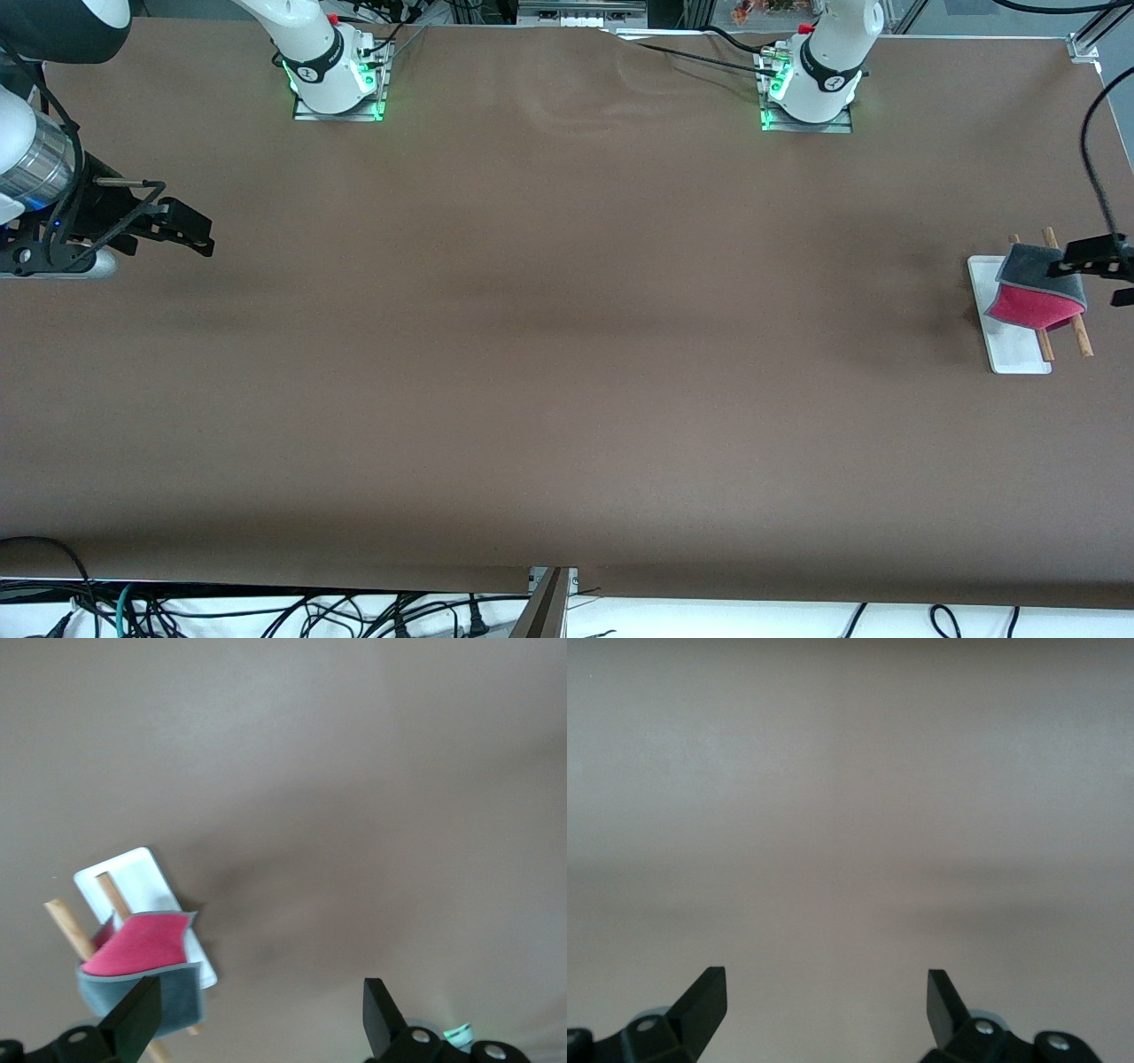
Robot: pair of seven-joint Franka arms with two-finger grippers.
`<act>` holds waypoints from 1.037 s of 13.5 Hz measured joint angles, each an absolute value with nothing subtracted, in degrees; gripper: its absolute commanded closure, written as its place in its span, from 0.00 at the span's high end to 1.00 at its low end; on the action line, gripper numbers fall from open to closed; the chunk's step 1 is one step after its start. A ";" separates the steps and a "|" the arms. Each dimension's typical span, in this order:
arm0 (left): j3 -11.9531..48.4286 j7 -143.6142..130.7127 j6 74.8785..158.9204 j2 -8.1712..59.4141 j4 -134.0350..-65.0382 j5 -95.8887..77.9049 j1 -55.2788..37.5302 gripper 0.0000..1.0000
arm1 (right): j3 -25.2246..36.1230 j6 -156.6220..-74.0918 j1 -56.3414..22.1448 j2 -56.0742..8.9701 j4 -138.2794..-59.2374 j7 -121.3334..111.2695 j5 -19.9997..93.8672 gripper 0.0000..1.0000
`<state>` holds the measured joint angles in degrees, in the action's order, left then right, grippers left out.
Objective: Pass towel and hang on rack
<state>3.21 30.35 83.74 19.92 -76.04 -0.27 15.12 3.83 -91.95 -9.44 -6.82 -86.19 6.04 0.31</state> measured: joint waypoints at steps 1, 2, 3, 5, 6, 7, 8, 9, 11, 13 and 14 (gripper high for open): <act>3.15 25.26 83.72 18.95 -76.47 -0.27 12.28 1.00 | 3.84 -91.96 -9.40 -6.85 -86.19 6.04 0.31 1.00; 3.14 20.16 83.73 17.59 -77.39 -0.27 9.63 1.00 | 3.85 -91.97 -9.36 -6.87 -86.19 6.04 0.31 1.00; 3.15 15.31 84.04 15.91 -78.91 -0.27 7.37 1.00 | 3.86 -91.98 -9.34 -6.89 -86.19 6.04 0.31 1.00; 3.14 7.57 87.15 11.89 -83.59 -0.27 4.25 1.00 | 3.86 -91.98 -9.34 -6.95 -86.19 6.04 0.31 1.00; 3.15 4.97 89.87 9.78 -86.50 -0.27 3.14 1.00 | 3.86 -91.98 -9.34 -6.97 -86.19 6.04 0.31 1.00; 3.13 3.19 92.99 7.71 -89.52 -0.27 2.16 1.00 | 3.86 -91.99 -9.34 -6.99 -86.19 6.04 0.31 1.00; 3.13 1.84 95.83 5.76 -92.47 -0.27 1.27 1.00 | 3.86 -91.99 -9.34 -7.00 -86.19 6.04 0.31 1.00; 3.15 0.79 97.92 4.01 -95.26 -0.27 0.62 1.00 | 3.86 -91.99 -9.34 -7.00 -86.19 6.04 0.31 1.00; 3.78 -0.19 100.45 1.24 -99.90 -0.29 0.18 1.00 | 3.86 -91.99 -9.34 -7.01 -86.19 6.04 0.31 1.00; 5.48 -4.14 102.22 -0.78 -103.34 -0.29 0.05 1.00 | 3.86 -91.99 -9.34 -7.02 -86.19 6.04 0.31 1.00; 5.84 -5.20 102.63 -1.15 -103.91 -0.29 -0.09 1.00 | 3.86 -91.99 -9.34 -7.02 -86.19 6.04 0.31 1.00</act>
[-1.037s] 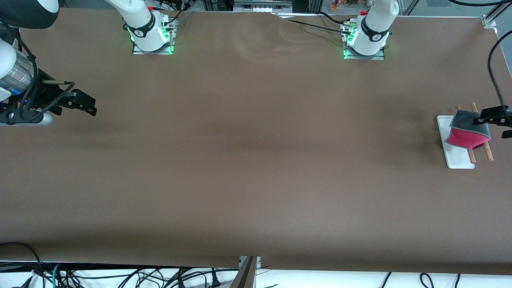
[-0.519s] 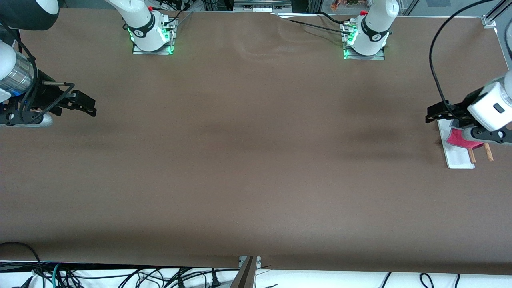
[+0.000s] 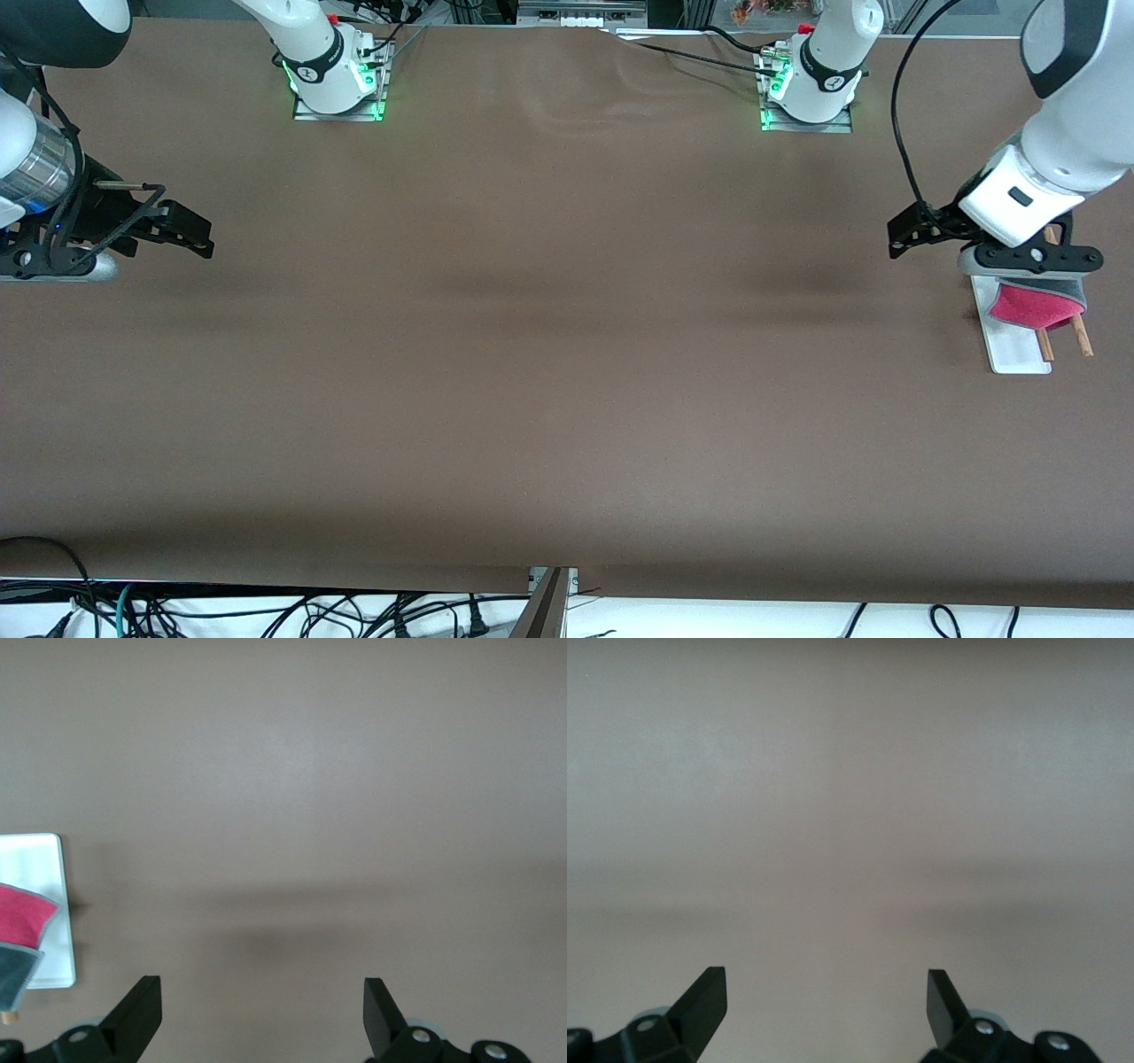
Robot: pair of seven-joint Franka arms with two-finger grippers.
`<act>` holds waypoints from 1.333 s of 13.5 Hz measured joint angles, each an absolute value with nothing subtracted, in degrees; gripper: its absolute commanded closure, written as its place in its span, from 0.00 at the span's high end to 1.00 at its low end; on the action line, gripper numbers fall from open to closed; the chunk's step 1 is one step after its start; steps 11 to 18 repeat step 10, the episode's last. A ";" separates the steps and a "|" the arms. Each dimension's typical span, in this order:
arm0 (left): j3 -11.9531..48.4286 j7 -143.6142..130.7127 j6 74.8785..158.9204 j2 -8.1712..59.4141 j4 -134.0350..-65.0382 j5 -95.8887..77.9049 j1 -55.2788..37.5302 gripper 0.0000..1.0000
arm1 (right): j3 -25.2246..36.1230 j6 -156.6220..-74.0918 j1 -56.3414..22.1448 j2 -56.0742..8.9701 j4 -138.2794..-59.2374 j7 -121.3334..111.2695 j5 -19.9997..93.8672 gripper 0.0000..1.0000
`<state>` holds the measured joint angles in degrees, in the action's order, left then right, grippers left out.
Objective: Pass towel and hang on rack
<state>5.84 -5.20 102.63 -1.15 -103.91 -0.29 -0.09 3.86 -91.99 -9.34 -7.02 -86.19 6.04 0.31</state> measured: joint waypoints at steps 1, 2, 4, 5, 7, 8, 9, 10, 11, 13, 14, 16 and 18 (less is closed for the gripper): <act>5.81 -5.48 103.10 -1.18 -103.87 -0.29 -0.12 1.00 | 3.86 -91.99 -9.34 -7.03 -86.19 6.04 0.31 1.00; 5.53 -5.49 103.46 -1.18 -103.76 -0.29 -0.09 1.00 | 3.86 -91.99 -9.34 -7.03 -86.19 6.04 0.31 1.00; 5.03 -5.49 103.47 -1.18 -103.46 -0.29 -0.01 1.00 | 3.86 -91.98 -9.34 -7.04 -86.19 6.04 0.31 1.00; 4.88 -5.49 103.47 -1.18 -103.33 -0.29 -0.01 1.00 | 3.86 -91.96 -9.34 -7.05 -86.19 6.04 0.31 1.00; 4.68 -5.49 102.90 -1.11 -102.74 -0.29 -0.01 1.00 | 3.86 -91.95 -9.34 -7.07 -86.19 6.04 0.31 1.00; 4.66 -5.49 101.99 -0.96 -102.09 -0.29 -0.01 1.00 | 3.86 -91.95 -9.34 -7.07 -86.19 6.04 0.31 1.00; 4.65 -5.49 101.21 -0.74 -101.39 -0.29 -0.01 1.00 | 3.86 -91.95 -9.34 -7.07 -86.19 6.04 0.31 1.00; 4.60 -5.49 100.81 -0.50 -100.85 -0.29 -0.02 1.00 | 3.86 -91.94 -9.34 -7.07 -86.19 6.04 0.31 1.00; 4.60 -5.49 100.81 -0.50 -100.85 -0.29 -0.02 1.00 | 3.86 -91.94 -9.34 -7.07 -86.19 6.04 0.31 1.00; 4.60 -5.49 100.81 -0.50 -100.85 -0.29 -0.02 1.00 | 3.86 -91.94 -9.34 -7.07 -86.19 6.04 0.31 1.00; 4.60 -5.49 100.81 -0.50 -100.85 -0.29 -0.02 1.00 | 3.86 -91.94 -9.34 -7.07 -86.19 6.04 0.31 1.00; 4.60 -5.49 100.81 -0.50 -100.85 -0.29 -0.02 1.00 | 3.86 -91.94 -9.34 -7.07 -86.19 6.04 0.31 1.00; 4.60 -5.49 100.81 -0.50 -100.85 -0.29 -0.02 1.00 | 3.86 -91.94 -9.34 -7.07 -86.19 6.04 0.31 1.00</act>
